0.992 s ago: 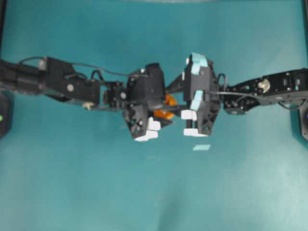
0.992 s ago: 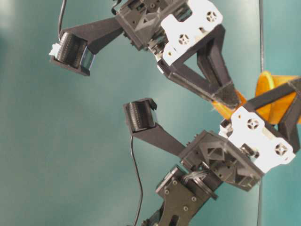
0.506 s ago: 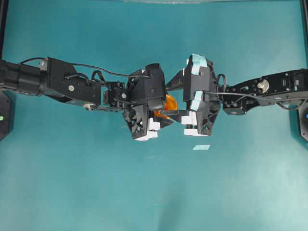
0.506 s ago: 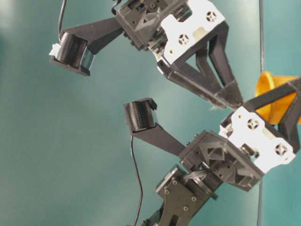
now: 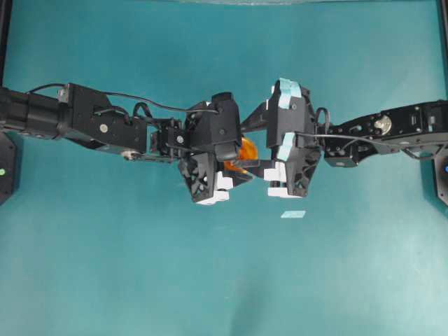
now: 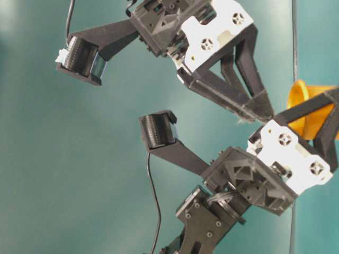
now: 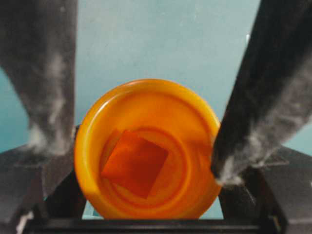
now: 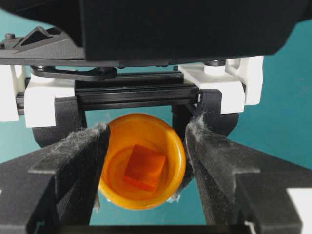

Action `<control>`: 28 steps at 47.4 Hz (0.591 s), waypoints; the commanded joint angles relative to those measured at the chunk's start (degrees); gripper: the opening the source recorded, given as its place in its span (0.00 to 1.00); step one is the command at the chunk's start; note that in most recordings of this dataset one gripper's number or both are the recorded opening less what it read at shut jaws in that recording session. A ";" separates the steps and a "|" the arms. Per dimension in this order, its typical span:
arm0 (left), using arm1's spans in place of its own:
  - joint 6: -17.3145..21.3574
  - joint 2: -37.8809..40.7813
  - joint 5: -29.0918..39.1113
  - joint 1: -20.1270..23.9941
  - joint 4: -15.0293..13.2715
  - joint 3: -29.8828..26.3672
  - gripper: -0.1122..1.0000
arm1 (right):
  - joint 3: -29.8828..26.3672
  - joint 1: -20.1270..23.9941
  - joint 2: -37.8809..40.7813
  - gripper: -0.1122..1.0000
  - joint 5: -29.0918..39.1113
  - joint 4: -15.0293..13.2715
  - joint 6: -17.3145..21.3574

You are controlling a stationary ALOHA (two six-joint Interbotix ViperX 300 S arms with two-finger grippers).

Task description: Hold the block with right arm and the cup with left arm, then put the block into the cup.

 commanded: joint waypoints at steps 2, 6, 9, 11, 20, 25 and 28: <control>-0.09 -1.41 -0.53 -0.09 0.18 -0.18 0.72 | -1.23 -0.18 -0.88 0.67 0.18 -0.18 0.00; -0.09 -1.49 -0.62 0.00 0.09 0.09 0.72 | -1.32 -0.18 -0.79 0.67 0.35 -0.26 0.00; -0.09 -1.49 -0.62 -0.09 0.09 0.26 0.72 | -1.32 -0.18 -0.79 0.67 0.53 -0.18 0.00; -0.09 -1.49 -0.62 0.00 0.18 0.35 0.72 | -1.32 -0.18 -0.88 0.67 0.62 -0.18 0.00; -0.09 -1.58 -0.88 -0.09 0.18 0.44 0.72 | -1.32 -0.18 -0.79 0.67 1.32 -0.26 0.00; -0.09 -1.58 -0.88 -0.09 0.18 0.44 0.72 | -1.32 -0.18 -0.79 0.67 2.11 -0.18 0.00; -0.09 -1.58 -0.88 0.00 0.09 0.44 0.72 | -1.32 -0.18 -0.88 0.67 2.20 -0.18 0.00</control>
